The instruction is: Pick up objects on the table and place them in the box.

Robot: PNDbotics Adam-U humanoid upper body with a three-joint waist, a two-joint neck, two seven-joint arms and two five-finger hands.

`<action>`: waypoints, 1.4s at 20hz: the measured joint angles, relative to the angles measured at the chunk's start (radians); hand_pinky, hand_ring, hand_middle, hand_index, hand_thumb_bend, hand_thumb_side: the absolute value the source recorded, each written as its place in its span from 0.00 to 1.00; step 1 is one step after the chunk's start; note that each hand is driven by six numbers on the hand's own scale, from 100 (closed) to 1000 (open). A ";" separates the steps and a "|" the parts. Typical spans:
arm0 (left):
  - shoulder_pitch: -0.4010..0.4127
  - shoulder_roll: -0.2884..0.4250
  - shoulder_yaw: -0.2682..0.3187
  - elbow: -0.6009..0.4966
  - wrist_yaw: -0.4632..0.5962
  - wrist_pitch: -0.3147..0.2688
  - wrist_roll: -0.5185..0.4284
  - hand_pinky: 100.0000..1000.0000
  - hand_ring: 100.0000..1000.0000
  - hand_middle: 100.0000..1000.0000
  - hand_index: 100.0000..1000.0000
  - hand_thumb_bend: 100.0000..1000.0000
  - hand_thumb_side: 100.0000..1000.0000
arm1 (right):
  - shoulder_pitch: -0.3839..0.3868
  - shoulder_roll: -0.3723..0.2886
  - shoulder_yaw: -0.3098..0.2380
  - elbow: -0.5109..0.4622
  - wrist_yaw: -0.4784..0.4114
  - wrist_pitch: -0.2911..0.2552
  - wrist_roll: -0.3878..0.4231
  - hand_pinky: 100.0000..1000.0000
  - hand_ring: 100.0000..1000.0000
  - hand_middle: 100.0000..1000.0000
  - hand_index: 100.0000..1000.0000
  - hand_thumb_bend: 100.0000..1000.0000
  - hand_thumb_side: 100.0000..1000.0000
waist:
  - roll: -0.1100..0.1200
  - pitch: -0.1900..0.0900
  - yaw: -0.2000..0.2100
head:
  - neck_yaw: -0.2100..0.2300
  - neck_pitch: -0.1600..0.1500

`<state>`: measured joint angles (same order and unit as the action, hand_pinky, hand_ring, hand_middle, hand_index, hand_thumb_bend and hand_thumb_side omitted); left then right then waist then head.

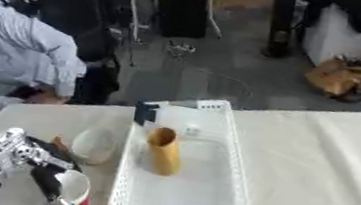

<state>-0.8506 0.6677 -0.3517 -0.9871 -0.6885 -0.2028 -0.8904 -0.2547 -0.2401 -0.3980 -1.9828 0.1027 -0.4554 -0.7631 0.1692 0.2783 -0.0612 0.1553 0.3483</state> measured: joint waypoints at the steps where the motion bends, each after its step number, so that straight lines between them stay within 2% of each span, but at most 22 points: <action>1: 0.000 0.000 0.000 0.000 0.000 0.001 -0.001 0.42 0.52 0.59 0.76 0.71 0.76 | 0.000 0.000 0.000 0.000 0.000 0.000 0.000 0.58 0.56 0.39 0.42 0.00 0.71 | 0.000 0.000 0.000 | 0.000 0.000; 4: 0.000 -0.002 0.000 0.003 -0.003 0.003 -0.002 0.40 0.50 0.55 0.72 0.69 0.76 | 0.000 0.000 0.000 0.000 0.000 0.002 -0.003 0.58 0.56 0.39 0.42 0.00 0.70 | 0.000 0.000 -0.001 | 0.000 0.000; 10: 0.000 -0.005 0.000 0.012 -0.029 0.003 -0.003 0.30 0.41 0.45 0.62 0.57 0.77 | 0.000 0.000 0.000 0.000 -0.003 0.003 -0.005 0.58 0.56 0.39 0.42 0.00 0.70 | 0.000 0.000 -0.001 | 0.000 0.000; 11: 0.000 -0.005 0.000 0.012 -0.033 0.003 -0.003 0.27 0.39 0.42 0.60 0.51 0.78 | 0.000 0.000 0.000 0.000 -0.003 0.003 -0.006 0.58 0.56 0.39 0.42 0.00 0.70 | 0.000 0.000 -0.001 | 0.000 0.000; 14: 0.000 -0.007 0.001 0.012 -0.042 0.004 -0.003 0.24 0.37 0.40 0.57 0.46 0.79 | 0.000 0.000 0.000 0.000 -0.004 0.003 -0.006 0.58 0.56 0.39 0.42 0.00 0.70 | 0.000 0.000 -0.001 | 0.000 -0.001; 15: 0.000 -0.009 0.001 0.012 -0.044 0.005 -0.003 0.22 0.35 0.38 0.55 0.37 0.80 | 0.000 0.000 0.000 0.000 -0.004 0.004 -0.006 0.58 0.56 0.39 0.42 0.00 0.70 | 0.000 0.000 -0.001 | 0.000 -0.001; 21: 0.000 -0.013 0.007 0.009 -0.052 0.016 -0.007 0.19 0.33 0.37 0.53 0.25 0.83 | 0.000 0.000 0.000 0.000 -0.007 0.005 -0.007 0.58 0.56 0.39 0.41 0.00 0.69 | 0.000 0.000 -0.001 | 0.000 -0.004; 25: 0.000 -0.015 0.012 0.006 -0.051 0.023 -0.010 0.18 0.33 0.37 0.52 0.24 0.84 | 0.000 0.000 0.000 0.000 -0.007 0.005 -0.008 0.58 0.56 0.39 0.41 0.00 0.69 | 0.000 0.000 -0.003 | 0.000 -0.005; 26: 0.000 -0.016 0.013 0.006 -0.049 0.025 -0.010 0.18 0.33 0.37 0.52 0.17 0.85 | 0.000 0.000 0.000 0.000 -0.007 0.006 -0.008 0.58 0.56 0.39 0.41 0.00 0.69 | 0.000 0.000 -0.003 | 0.000 -0.005; 28: 0.000 -0.020 0.013 0.005 -0.047 0.027 -0.011 0.18 0.32 0.36 0.52 0.15 0.85 | 0.000 0.000 0.000 0.000 -0.007 0.007 -0.009 0.58 0.56 0.39 0.41 0.00 0.69 | 0.000 0.000 -0.003 | 0.000 -0.005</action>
<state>-0.8508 0.6473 -0.3384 -0.9821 -0.7354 -0.1755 -0.9015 -0.2550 -0.2401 -0.3980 -1.9828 0.0957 -0.4485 -0.7720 0.1692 0.2782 -0.0645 0.1553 0.3429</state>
